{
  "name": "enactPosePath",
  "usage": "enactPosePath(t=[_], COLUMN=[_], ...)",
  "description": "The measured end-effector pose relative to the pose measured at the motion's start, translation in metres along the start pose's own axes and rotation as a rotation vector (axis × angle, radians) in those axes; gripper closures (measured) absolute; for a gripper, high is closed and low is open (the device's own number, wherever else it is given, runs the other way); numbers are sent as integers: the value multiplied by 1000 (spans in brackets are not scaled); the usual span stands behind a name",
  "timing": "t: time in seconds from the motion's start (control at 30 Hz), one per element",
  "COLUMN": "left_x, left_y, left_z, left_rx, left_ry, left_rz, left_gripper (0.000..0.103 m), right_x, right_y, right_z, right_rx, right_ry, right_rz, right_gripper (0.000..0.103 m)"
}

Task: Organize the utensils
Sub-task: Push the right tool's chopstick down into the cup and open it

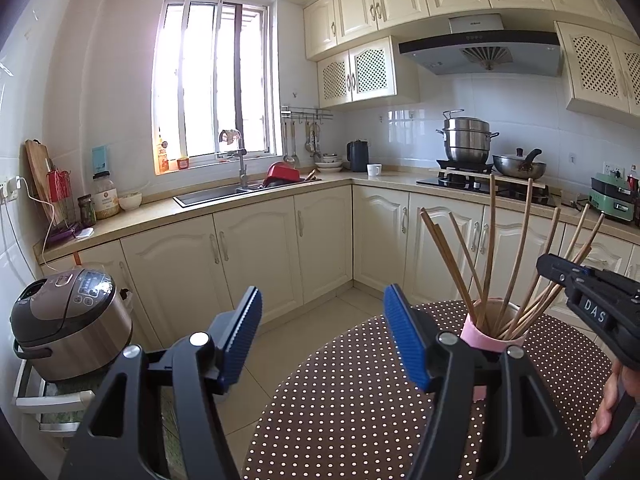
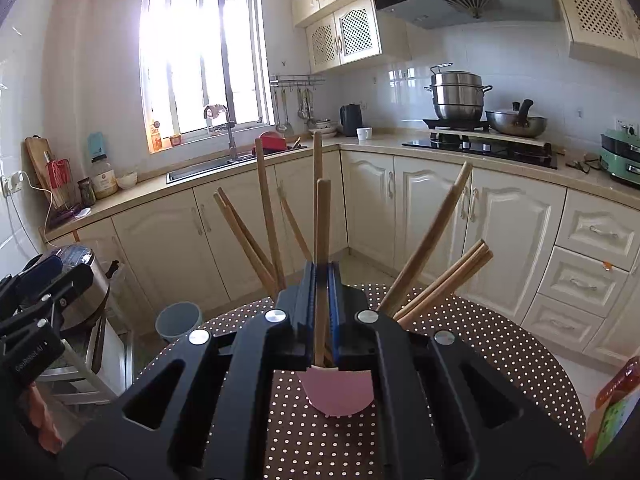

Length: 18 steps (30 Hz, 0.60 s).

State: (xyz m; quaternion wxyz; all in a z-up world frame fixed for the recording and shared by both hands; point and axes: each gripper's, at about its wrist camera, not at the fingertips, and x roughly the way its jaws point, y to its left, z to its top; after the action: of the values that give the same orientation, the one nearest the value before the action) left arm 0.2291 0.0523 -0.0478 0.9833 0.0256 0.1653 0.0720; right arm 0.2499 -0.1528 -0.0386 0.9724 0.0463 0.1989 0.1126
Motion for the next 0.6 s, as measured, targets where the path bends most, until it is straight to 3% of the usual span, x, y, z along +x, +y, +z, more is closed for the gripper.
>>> enactPosePath(t=[0.6], left_x=[-10], left_y=[-6], left_z=[3], left_rx=[14], left_ry=[-3], left_rz=[-3], left_gripper=[36], right_x=[3], right_y=[-11], right_z=[-3], right_rx=[65], right_ry=[37], right_rz=[23], right_gripper=[96])
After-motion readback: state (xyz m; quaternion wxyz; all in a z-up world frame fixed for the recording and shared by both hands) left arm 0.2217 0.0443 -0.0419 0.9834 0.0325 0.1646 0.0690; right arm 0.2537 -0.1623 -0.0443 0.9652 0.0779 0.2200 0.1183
